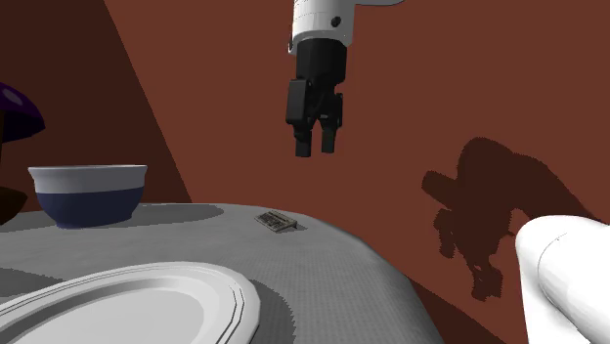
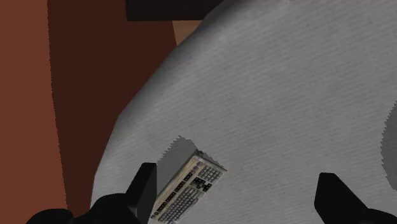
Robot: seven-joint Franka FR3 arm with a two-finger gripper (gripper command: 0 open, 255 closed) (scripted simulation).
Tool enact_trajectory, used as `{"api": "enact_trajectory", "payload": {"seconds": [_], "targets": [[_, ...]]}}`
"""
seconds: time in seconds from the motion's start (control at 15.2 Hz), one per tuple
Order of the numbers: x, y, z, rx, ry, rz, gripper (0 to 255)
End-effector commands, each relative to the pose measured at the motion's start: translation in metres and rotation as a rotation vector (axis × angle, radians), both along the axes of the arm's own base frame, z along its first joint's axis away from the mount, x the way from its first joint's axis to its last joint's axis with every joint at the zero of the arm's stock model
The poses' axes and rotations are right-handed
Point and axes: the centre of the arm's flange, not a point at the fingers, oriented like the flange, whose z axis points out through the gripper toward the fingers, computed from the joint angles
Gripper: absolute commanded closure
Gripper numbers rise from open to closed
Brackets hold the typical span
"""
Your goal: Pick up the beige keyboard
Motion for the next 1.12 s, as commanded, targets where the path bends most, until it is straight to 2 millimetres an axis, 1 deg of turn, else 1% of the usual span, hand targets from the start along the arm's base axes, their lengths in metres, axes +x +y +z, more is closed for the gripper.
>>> {"api": "enact_trajectory", "payload": {"seconds": [0.0,0.4,0.79,0.86,1.06], "targets": [[0.0,0.0,0.0,0.0,0.0,0.0,0],[0.061,-0.018,-0.043,-0.012,-0.031,-0.235,0],[0.118,-0.05,-0.085,-0.023,-0.061,-0.471,0],[0.122,-0.053,-0.088,-0.024,-0.064,-0.49,0],[0.122,-0.053,-0.104,-0.024,-0.064,-0.49,0]]}}
